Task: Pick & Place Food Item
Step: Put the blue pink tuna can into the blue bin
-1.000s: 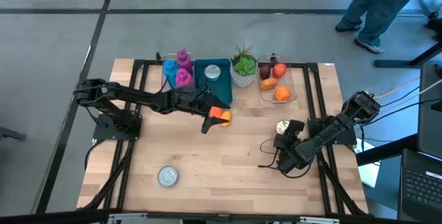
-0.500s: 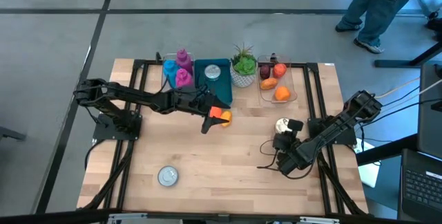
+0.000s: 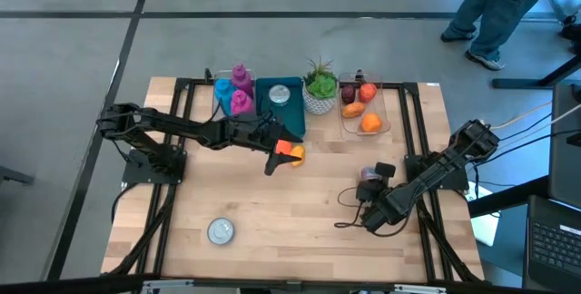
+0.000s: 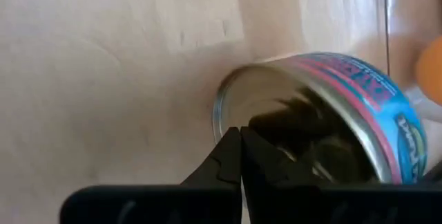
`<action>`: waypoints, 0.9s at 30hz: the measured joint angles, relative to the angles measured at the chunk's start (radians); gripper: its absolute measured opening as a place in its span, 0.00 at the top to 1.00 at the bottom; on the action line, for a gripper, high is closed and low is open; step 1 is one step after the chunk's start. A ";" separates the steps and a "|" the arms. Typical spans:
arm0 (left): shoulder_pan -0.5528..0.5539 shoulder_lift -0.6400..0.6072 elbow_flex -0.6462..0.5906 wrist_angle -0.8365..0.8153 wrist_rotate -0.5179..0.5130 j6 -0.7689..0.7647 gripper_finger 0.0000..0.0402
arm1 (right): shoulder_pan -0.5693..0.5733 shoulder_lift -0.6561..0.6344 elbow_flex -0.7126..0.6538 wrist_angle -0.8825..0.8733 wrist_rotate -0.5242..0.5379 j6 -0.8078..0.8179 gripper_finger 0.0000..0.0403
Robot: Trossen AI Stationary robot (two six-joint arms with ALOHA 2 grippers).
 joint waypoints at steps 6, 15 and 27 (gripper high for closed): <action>0.000 0.000 0.001 0.005 0.001 -0.014 0.34 | 0.000 0.000 0.000 -0.016 0.012 0.001 1.00; 0.000 0.000 0.001 -0.001 0.002 -0.016 0.34 | 0.000 -0.002 0.019 -0.108 0.025 0.002 1.00; 0.000 0.000 0.001 -0.002 0.003 -0.016 0.34 | -0.018 -0.004 0.111 -0.288 0.110 -0.005 1.00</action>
